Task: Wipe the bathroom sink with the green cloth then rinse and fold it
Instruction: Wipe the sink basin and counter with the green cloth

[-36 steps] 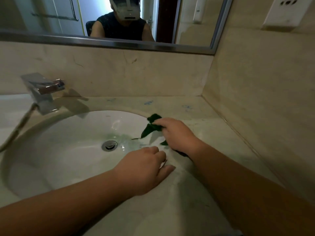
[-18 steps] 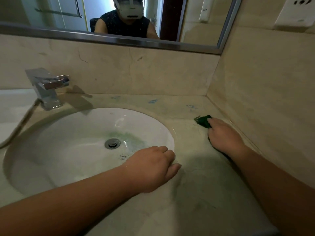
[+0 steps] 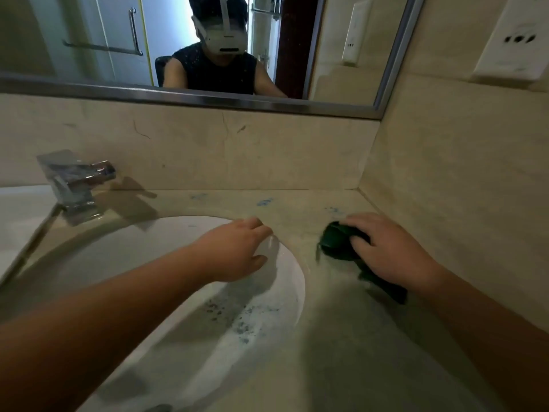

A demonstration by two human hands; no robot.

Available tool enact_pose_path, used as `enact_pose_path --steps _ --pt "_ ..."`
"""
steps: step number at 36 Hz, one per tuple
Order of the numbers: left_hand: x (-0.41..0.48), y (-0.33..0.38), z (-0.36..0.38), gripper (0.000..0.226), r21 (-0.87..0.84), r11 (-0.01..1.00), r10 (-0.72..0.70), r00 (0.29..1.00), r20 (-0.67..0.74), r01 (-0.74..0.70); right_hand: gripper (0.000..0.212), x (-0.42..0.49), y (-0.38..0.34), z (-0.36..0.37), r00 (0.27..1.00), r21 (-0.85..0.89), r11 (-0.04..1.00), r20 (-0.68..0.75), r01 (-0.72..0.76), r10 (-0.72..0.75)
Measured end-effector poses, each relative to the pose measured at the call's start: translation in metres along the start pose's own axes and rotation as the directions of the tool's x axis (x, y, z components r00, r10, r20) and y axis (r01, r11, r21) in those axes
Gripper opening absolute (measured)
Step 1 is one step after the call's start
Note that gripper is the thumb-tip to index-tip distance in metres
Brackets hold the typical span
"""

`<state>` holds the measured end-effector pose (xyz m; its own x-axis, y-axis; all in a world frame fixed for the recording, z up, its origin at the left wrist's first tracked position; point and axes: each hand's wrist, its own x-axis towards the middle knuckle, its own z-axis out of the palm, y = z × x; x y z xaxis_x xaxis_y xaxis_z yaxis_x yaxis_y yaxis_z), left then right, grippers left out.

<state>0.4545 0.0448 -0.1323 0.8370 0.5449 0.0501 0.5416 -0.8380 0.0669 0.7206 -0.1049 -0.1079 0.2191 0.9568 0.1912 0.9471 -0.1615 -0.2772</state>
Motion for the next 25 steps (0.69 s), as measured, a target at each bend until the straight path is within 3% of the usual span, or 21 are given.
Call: enact_pose_path --steps 2,4,8,13,17,25 --pt "0.009 -0.016 0.004 0.072 0.024 0.999 -0.026 0.999 0.031 0.025 0.047 -0.002 0.02 0.011 0.99 -0.117 0.993 0.139 -0.008 0.024" --pt "0.016 -0.028 0.009 0.082 0.072 0.997 -0.04 0.998 0.053 0.036 0.051 -0.003 0.033 0.022 0.979 -0.106 0.994 0.198 -0.02 0.041" --pt "0.026 -0.046 0.021 0.088 0.091 0.996 -0.024 0.999 0.023 0.022 0.051 0.015 0.057 0.032 0.984 -0.125 0.981 0.09 -0.145 0.157" --pt "0.03 -0.055 0.028 0.085 0.045 0.999 0.016 0.998 -0.058 -0.014 0.066 0.046 0.082 0.036 0.941 -0.346 0.895 0.082 -0.282 0.329" --pt "0.034 -0.058 0.031 0.084 0.036 0.999 0.036 0.994 -0.099 -0.032 0.07 0.076 0.092 0.039 0.947 -0.319 0.905 0.061 -0.281 0.315" --pt "0.035 -0.068 0.036 0.087 0.006 0.999 0.041 0.994 -0.104 -0.041 0.052 0.14 0.083 0.045 0.948 -0.119 0.945 0.049 -0.306 0.313"
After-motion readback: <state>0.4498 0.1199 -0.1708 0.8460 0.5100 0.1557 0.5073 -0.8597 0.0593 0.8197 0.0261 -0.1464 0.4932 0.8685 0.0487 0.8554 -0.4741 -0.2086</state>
